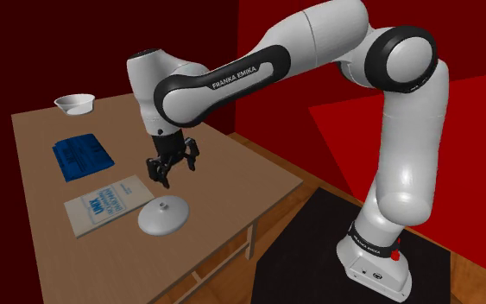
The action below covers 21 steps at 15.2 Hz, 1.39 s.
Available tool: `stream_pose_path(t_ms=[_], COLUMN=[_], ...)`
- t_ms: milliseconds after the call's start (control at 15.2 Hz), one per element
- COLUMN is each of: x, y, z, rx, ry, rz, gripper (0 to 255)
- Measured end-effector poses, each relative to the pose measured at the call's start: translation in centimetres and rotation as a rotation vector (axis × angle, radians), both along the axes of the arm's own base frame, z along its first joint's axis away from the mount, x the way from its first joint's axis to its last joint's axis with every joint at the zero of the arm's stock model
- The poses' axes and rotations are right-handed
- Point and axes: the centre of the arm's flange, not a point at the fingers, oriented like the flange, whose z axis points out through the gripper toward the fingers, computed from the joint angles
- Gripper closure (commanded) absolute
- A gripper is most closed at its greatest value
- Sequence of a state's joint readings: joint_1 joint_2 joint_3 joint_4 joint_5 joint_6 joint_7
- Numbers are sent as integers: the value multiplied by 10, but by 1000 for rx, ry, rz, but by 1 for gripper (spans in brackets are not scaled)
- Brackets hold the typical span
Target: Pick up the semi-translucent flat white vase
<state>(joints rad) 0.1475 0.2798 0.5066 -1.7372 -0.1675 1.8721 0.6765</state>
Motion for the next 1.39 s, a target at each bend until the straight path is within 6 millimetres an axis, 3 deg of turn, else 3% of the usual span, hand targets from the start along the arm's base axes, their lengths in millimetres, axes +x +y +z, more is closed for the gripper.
stream_pose_path(t_ms=[264, 396, 924, 990, 1386], x=[27, 36, 39, 40, 41], y=[42, 54, 61, 61, 61], z=[-27, -38, -79, -81, -82], rx=[-8, -12, -14, -14, -14], ry=[11, 16, 17, 17, 16], rz=[-2, -2, -3, -4, -4], gripper=[0, 0, 0, 255, 255])
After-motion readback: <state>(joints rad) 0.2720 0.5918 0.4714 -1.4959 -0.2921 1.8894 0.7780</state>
